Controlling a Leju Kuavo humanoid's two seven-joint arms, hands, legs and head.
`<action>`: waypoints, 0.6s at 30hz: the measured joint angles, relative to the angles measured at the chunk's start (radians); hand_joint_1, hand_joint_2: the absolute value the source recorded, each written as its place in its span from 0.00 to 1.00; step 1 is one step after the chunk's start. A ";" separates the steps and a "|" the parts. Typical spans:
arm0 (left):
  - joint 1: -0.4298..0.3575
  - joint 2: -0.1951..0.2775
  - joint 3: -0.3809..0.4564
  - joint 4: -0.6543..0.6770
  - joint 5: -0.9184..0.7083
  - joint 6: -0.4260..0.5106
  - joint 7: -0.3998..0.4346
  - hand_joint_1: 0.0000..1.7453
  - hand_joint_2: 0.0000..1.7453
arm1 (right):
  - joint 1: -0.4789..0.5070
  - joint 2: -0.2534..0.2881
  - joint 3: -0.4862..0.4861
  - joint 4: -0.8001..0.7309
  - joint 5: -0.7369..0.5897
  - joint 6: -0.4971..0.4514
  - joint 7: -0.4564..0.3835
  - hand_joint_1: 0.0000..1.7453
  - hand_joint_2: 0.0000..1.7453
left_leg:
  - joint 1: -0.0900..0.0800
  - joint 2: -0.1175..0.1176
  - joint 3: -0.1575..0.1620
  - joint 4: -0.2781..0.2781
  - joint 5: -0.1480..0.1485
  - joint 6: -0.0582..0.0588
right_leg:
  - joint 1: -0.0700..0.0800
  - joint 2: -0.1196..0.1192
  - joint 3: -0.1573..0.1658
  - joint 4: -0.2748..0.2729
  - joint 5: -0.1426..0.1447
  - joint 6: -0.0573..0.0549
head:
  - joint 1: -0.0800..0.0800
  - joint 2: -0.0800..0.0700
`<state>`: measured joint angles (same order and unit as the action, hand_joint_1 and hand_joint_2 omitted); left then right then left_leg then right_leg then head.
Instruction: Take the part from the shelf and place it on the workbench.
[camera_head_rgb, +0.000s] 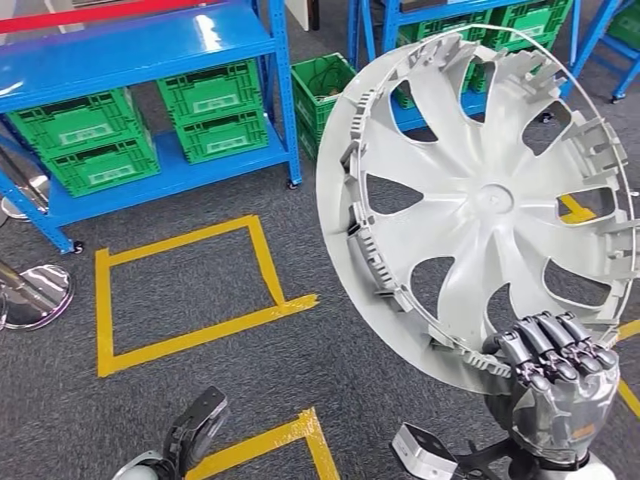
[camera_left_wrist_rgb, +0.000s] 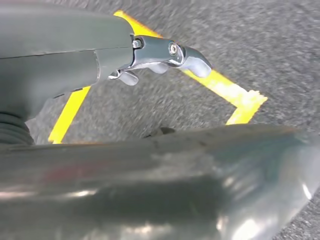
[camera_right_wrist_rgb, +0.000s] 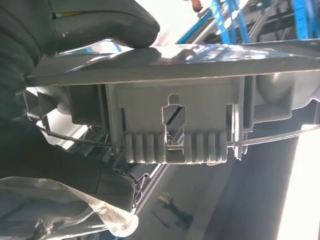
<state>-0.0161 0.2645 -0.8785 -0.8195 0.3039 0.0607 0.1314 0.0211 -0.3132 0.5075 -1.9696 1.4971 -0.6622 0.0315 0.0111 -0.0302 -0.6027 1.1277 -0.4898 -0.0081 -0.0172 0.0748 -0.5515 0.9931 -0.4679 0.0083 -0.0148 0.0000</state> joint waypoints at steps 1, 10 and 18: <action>-0.004 -0.001 0.003 0.008 -0.002 -0.002 -0.001 0.00 0.00 | 0.001 0.001 -0.003 0.000 0.000 0.000 -0.002 1.00 1.00 | 0.001 -0.025 0.027 -0.061 0.022 0.006 | 0.000 0.012 -0.003 0.003 0.001 0.003 | 0.001 0.000; -0.020 -0.014 0.019 0.042 -0.002 -0.004 -0.002 0.00 0.00 | 0.015 0.003 -0.027 0.000 0.000 0.000 -0.015 1.00 1.00 | 0.003 0.033 0.052 -0.148 0.035 0.032 | -0.003 -0.056 -0.149 0.213 -0.092 0.048 | 0.006 0.000; 0.007 -0.028 0.091 0.059 0.077 -0.010 0.003 0.00 0.00 | 0.051 0.004 -0.054 -0.006 0.000 0.000 -0.023 1.00 1.00 | -0.008 0.117 0.057 -0.132 0.017 0.009 | 0.005 -0.135 -0.030 0.009 0.001 0.033 | 0.005 0.000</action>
<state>-0.0091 0.2361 -0.7871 -0.7602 0.3805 0.0504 0.1341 0.0719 -0.3094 0.4536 -1.9752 1.4971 -0.6623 0.0090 0.0035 0.0863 -0.5461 0.9957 -0.4728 0.0009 -0.0121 -0.0597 -0.5812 1.0026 -0.4668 0.0409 -0.0095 0.0000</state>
